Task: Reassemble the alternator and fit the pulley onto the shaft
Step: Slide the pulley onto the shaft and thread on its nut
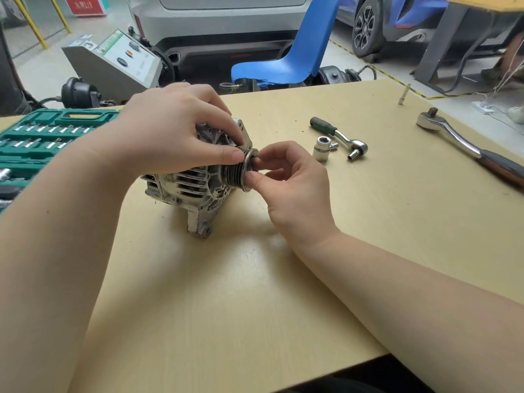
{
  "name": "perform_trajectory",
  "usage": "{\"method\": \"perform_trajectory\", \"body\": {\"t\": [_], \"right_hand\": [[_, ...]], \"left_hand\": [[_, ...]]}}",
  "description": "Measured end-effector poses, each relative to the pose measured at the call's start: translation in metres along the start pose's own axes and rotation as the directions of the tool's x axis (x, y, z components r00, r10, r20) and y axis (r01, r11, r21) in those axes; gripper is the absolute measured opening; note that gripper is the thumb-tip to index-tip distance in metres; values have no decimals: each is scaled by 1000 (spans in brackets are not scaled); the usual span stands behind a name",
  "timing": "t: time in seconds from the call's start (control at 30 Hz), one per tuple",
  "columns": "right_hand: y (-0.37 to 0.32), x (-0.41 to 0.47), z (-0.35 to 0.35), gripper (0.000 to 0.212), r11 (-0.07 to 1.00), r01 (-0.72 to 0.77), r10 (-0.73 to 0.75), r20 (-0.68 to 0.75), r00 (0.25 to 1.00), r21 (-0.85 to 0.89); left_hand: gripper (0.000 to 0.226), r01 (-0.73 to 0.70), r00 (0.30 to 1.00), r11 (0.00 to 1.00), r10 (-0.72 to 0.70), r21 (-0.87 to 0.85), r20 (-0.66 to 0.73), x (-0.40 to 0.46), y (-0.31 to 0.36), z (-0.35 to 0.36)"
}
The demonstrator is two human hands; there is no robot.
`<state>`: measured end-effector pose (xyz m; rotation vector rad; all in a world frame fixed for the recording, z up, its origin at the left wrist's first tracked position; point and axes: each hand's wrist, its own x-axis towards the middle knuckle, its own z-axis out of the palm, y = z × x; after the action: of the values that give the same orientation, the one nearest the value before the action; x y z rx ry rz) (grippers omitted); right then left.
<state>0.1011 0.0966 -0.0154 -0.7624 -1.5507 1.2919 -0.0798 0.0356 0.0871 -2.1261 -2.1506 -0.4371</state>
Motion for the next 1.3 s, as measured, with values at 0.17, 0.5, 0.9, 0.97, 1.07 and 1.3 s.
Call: {"method": "perform_trajectory", "body": {"t": [0.17, 0.5, 0.9, 0.97, 1.07, 1.3], "right_hand": [[5, -1, 2, 11, 999, -35, 35, -12, 999, -9], [5, -4, -3, 12, 946, 176, -157, 91, 983, -273], [5, 4, -2, 14, 914, 248, -240, 64, 969, -321], [6, 4, -1, 16, 943, 192, -181, 63, 981, -271], [8, 4, -2, 13, 970, 134, -120, 78, 990, -202], [7, 5, -3, 8, 954, 150, -126, 105, 986, -258]], "left_hand": [[40, 4, 1000, 1000, -4, 6, -1, 0, 1, 1], [47, 6, 1000, 1000, -6, 1, 1, 1, 0, 1], [41, 22, 1000, 1000, -22, -7, -6, 1, 1, 1], [44, 22, 1000, 1000, -22, -12, -7, 1, 1, 1], [46, 22, 1000, 1000, -22, -10, -8, 1, -1, 2], [42, 21, 1000, 1000, -21, -4, 0, 1, -1, 2]]}}
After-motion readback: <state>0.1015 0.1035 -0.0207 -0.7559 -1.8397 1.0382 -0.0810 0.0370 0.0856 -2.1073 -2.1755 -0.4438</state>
